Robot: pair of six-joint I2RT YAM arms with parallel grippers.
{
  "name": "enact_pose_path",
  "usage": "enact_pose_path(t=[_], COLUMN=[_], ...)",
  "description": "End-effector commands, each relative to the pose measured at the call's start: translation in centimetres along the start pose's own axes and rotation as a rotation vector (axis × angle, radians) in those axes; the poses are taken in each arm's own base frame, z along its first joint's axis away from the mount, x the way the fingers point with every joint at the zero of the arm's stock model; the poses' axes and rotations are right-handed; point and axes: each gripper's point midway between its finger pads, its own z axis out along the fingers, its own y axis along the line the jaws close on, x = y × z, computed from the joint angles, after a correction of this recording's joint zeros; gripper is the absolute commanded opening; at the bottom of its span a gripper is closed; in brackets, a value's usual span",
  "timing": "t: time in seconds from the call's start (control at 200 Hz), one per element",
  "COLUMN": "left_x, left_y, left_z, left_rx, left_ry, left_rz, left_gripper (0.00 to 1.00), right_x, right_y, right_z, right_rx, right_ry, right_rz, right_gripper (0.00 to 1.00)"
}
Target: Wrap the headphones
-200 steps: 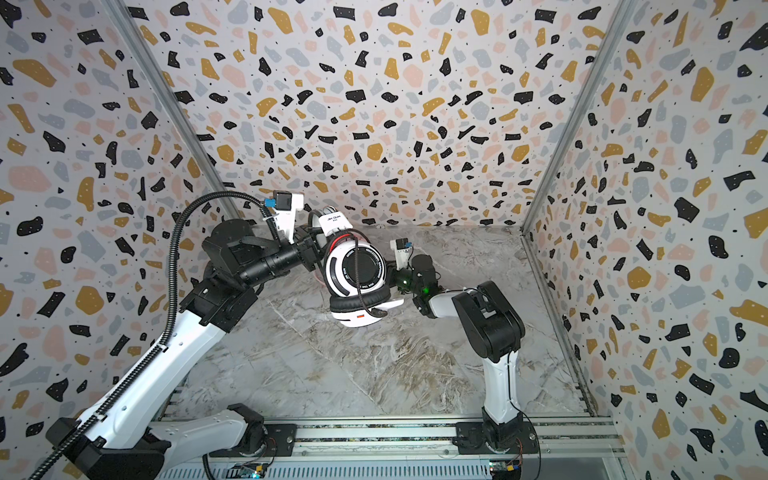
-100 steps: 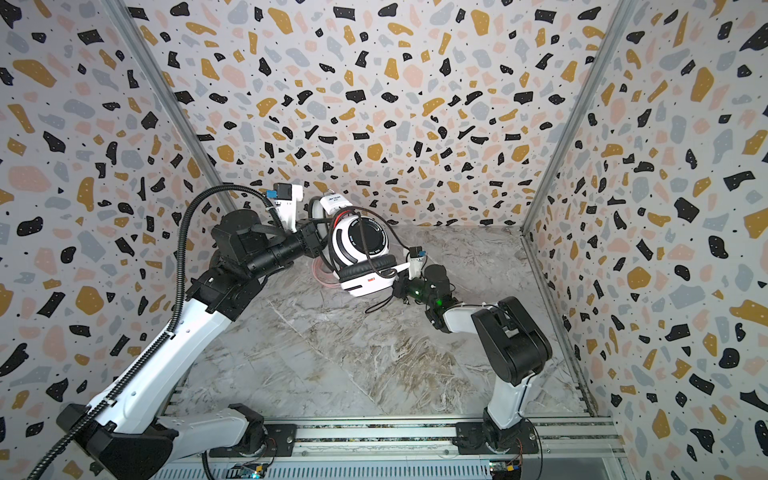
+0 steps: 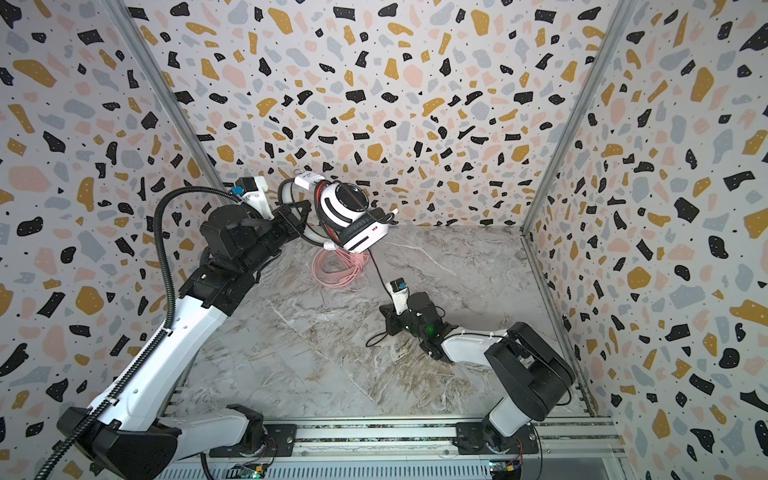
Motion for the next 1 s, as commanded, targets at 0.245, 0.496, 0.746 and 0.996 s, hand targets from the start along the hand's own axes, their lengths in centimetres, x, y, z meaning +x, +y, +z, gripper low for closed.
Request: enact_pose_path(t=[0.245,0.496,0.746,0.996], left_x=[-5.7,-5.1,-4.2,0.3], left_y=[2.8,5.9,9.9,13.7], left_z=[-2.5,-2.5,-3.2,0.2], left_rx=[-0.147,-0.284,-0.457,-0.549], left_ry=[-0.334,-0.371,-0.426,-0.291], left_rz=[-0.071,-0.048,-0.023,0.082], left_gripper=[0.0,0.0,0.0,0.0], right_x=[0.4,0.3,0.5,-3.0], right_y=[1.0,4.5,6.4,9.8], right_z=[-4.6,-7.6,-10.7,-13.3], right_rx=[0.131,0.118,0.135,0.093], right_ry=[0.021,0.039,0.057,-0.047], right_rz=[-0.133,-0.202,-0.247,-0.283], right_gripper=[0.07,0.07,0.07,0.06])
